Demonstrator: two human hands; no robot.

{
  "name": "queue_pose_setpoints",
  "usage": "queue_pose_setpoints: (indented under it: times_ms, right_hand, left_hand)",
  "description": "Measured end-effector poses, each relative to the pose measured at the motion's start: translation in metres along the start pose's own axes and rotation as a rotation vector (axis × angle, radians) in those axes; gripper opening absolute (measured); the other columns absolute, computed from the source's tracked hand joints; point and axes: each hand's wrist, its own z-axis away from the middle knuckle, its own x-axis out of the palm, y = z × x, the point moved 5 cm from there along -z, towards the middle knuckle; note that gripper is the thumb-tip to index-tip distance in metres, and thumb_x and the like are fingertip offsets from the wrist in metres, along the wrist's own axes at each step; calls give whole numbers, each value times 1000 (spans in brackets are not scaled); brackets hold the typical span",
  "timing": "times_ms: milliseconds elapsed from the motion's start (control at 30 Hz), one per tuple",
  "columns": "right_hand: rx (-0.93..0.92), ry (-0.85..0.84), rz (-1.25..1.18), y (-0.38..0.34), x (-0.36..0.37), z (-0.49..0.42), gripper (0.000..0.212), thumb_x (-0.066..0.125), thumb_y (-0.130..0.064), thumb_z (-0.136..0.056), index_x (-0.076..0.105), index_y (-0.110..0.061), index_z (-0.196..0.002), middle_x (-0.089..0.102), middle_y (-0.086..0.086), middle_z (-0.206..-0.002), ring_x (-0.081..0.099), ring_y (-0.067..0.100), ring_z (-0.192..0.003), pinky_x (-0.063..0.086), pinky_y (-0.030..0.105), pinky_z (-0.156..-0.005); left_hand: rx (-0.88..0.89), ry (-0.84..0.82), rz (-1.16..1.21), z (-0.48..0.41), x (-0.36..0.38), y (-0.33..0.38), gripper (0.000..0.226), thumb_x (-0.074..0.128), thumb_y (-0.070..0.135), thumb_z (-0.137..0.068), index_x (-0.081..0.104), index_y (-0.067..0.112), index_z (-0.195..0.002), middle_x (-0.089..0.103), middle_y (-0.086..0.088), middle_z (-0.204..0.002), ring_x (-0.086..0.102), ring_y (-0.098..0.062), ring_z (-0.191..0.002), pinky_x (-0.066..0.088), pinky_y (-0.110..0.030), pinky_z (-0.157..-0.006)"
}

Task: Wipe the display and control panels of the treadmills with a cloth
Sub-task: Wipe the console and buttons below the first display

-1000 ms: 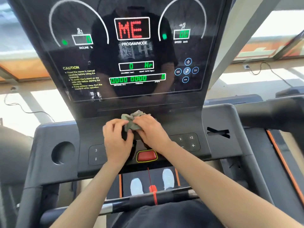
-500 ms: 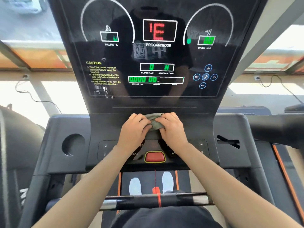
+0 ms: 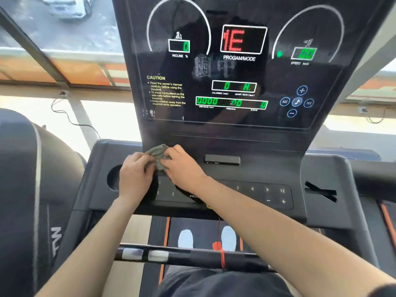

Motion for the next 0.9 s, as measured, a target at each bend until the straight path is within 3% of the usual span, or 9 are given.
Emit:
queue_pose_setpoints:
  times_ms: [167, 400, 733, 833, 900]
  right_hand:
    - [62, -39, 25, 18, 8, 47, 16, 73, -7, -77, 69, -14, -91, 58, 4, -97, 48, 25, -90, 46, 32, -86]
    - [297, 204, -116, 63, -39, 135, 28, 70, 12, -70, 76, -6, -92, 64, 7, -86, 57, 30, -74, 44, 26, -75]
    - [714, 226, -65, 119, -76, 235, 34, 68, 16, -67, 74, -6, -93, 67, 6, -93, 58, 29, -84, 47, 29, -80]
    - [823, 228, -66, 122, -78, 247, 35, 67, 15, -67, 74, -5, -95, 67, 5, -93, 57, 30, -85, 52, 37, -77]
    - [837, 219, -77, 116, -77, 246, 36, 68, 13, -67, 73, -7, -96, 65, 4, -92, 55, 29, -85, 49, 33, -78]
  left_hand:
    - [79, -101, 50, 8, 16, 24, 13, 84, 11, -78, 79, 13, -90, 71, 0, -90, 61, -23, -83, 47, -30, -72]
    - [198, -213, 170, 25, 58, 98, 11, 84, 22, -78, 79, 21, -89, 69, 8, -90, 60, -19, -83, 49, -28, -73]
    - [296, -383, 280, 36, 113, 213, 11, 77, 28, -84, 79, 22, -93, 66, 7, -94, 57, -18, -93, 50, -31, -70]
    - [343, -434, 269, 36, 119, 231, 7, 74, 27, -88, 78, 23, -92, 63, 7, -96, 54, -17, -96, 50, -31, -71]
    - [355, -463, 260, 36, 120, 228, 7, 73, 27, -89, 78, 24, -93, 62, 7, -97, 52, -16, -98, 51, -33, -73]
